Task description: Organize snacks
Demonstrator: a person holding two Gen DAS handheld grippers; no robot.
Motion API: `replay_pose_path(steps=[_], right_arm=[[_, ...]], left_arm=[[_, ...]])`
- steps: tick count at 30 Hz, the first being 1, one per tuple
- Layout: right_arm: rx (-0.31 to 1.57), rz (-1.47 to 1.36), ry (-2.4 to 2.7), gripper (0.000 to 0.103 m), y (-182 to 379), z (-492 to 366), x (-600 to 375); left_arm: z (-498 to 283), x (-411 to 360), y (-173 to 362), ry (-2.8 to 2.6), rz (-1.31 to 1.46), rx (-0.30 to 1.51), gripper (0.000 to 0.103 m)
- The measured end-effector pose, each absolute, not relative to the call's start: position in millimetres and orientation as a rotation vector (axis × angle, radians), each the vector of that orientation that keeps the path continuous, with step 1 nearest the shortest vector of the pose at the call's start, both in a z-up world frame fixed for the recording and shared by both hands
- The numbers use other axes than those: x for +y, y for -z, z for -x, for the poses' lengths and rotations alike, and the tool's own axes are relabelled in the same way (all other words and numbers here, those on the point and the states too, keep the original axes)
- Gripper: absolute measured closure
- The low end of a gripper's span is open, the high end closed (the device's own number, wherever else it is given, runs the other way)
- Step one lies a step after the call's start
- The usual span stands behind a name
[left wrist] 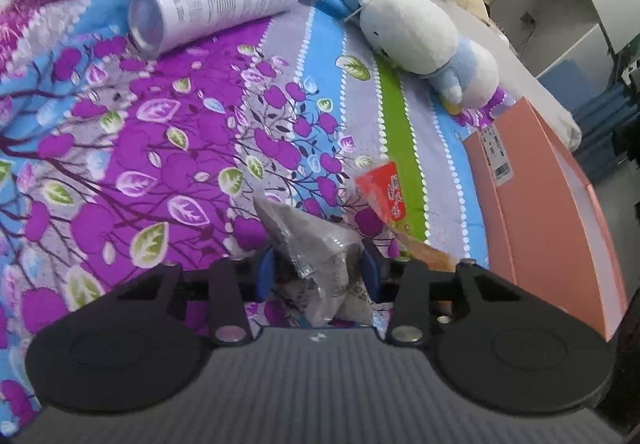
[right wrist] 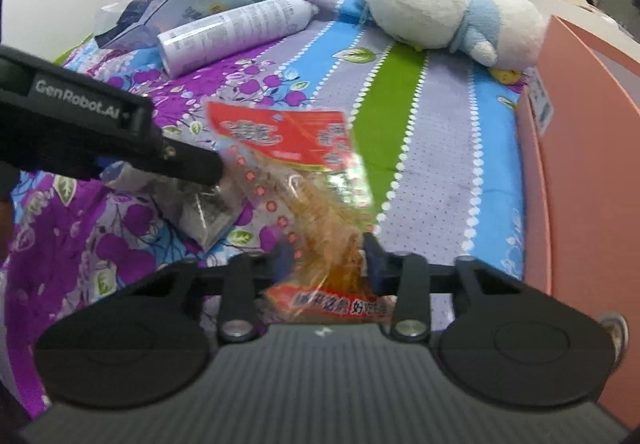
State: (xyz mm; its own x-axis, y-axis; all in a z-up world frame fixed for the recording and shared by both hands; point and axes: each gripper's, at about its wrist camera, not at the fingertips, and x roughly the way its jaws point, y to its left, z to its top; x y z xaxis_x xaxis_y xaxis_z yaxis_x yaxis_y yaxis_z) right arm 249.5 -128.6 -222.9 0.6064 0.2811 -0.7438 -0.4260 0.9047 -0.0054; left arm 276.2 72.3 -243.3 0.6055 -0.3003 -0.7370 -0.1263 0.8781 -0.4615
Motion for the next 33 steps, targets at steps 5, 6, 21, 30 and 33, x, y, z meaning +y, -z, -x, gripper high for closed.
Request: replay_pose_path(steps=[5, 6, 21, 30, 33], right_arm=[[0.824, 0.126, -0.385, 0.078, 215, -243, -137], [0.821, 0.108, -0.379, 0.078, 213, -240, -139], [0.8, -0.038, -0.289, 0.078, 181, -193, -160], [0.758, -0.079, -0.28, 0.078, 142, -186, -172], [0.727, -0.083, -0.279, 0.078, 123, -186, -178]], left_arm=[[-260, 68, 234, 0.091, 0.439, 0.92, 0.06], [-257, 67, 232, 0.087, 0.433, 0.915, 0.061], [-210, 60, 208, 0.049, 0.359, 0.883, 0.063], [-209, 45, 155, 0.06, 0.325, 0.821, 0.063], [-211, 37, 130, 0.071, 0.31, 0.785, 0.063]])
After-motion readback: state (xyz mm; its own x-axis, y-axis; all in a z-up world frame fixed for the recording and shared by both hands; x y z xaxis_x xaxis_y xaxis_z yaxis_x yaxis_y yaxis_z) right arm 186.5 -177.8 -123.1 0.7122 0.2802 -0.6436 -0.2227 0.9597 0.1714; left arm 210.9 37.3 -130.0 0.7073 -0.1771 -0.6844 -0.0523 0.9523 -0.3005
